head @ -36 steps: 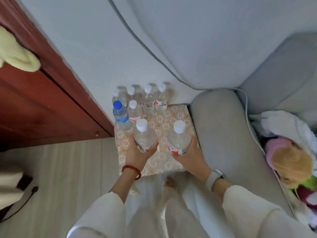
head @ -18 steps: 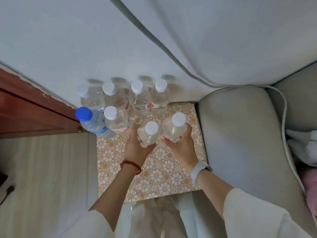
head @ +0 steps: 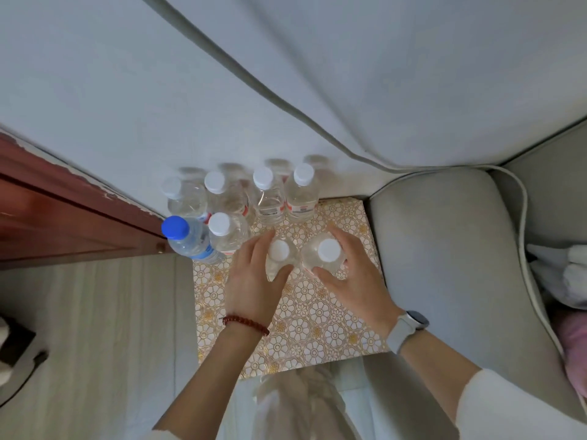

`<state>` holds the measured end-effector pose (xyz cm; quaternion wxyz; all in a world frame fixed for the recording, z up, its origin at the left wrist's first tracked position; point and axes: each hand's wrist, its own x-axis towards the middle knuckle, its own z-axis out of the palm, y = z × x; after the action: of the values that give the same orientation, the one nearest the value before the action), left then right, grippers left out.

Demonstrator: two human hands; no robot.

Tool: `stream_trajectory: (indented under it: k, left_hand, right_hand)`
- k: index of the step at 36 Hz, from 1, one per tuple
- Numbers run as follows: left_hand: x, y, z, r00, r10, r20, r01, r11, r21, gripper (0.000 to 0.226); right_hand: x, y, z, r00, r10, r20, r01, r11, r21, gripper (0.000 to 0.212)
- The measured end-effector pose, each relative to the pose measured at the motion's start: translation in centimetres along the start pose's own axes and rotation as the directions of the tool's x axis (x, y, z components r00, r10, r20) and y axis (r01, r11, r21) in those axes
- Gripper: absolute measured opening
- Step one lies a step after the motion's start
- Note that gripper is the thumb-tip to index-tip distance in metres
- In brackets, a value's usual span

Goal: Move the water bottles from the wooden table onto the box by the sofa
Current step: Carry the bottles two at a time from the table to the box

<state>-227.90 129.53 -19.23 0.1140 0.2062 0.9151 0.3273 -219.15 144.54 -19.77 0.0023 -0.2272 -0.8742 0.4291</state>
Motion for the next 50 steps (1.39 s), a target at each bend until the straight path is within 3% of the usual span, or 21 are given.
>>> stream_trajectory:
  k: [3, 6, 13, 23, 33, 40, 44, 47, 50]
  left_hand:
    - [0.9, 0.4, -0.7, 0.994, 0.098, 0.051, -0.103, 0.988, 0.114, 0.049]
    - [1.7, 0.7, -1.2, 0.986, 0.115, 0.122, -0.135, 0.978, 0.162, 0.042]
    - [3.3, 0.3, -1.5, 0.958, 0.282, 0.057, -0.282, 0.883, 0.375, 0.051]
    - [5.5, 0.1, -1.3, 0.933, 0.358, -0.039, -0.314, 0.862, 0.398, 0.047]
    - [7.0, -0.6, -1.4, 0.919, 0.395, 0.018, -0.361, 0.821, 0.442, 0.052]
    - [6.4, -0.5, -1.1, 0.934, 0.354, 0.049, -0.328, 0.794, 0.512, 0.055]
    - [6.0, -0.2, -1.3, 0.954, 0.288, 0.079, -0.284, 0.795, 0.535, 0.063]
    - [4.8, 0.7, -2.1, 0.977, 0.188, 0.102, -0.214, 0.848, 0.485, 0.071]
    - [2.8, 1.8, -3.9, 0.998, 0.047, 0.05, -0.061, 0.942, 0.331, 0.064]
  right_hand:
    - [0.7, -1.1, -0.9, 1.0, -0.03, 0.004, 0.03, 0.982, -0.188, 0.05]
    - [1.3, -1.7, -1.2, 1.0, -0.019, 0.01, 0.021, 0.951, -0.307, 0.046]
    - [2.3, -2.6, -0.9, 0.998, -0.012, -0.054, -0.004, 0.955, -0.296, 0.039]
    - [5.8, -4.2, -0.4, 0.986, 0.078, -0.145, -0.113, 0.96, -0.256, 0.041]
    - [5.9, -4.3, 0.5, 0.97, 0.144, -0.197, -0.187, 0.956, -0.226, 0.048]
    - [5.6, -4.2, 0.7, 0.966, 0.153, -0.21, -0.189, 0.968, -0.166, 0.047]
    - [5.2, -4.6, 0.3, 0.975, 0.179, -0.13, -0.194, 0.975, -0.11, 0.06]
    - [4.1, -5.5, -0.8, 0.982, 0.172, -0.08, -0.18, 0.977, -0.114, 0.067]
    - [2.6, -7.3, -2.2, 0.99, 0.092, -0.108, -0.104, 0.988, -0.118, 0.051]
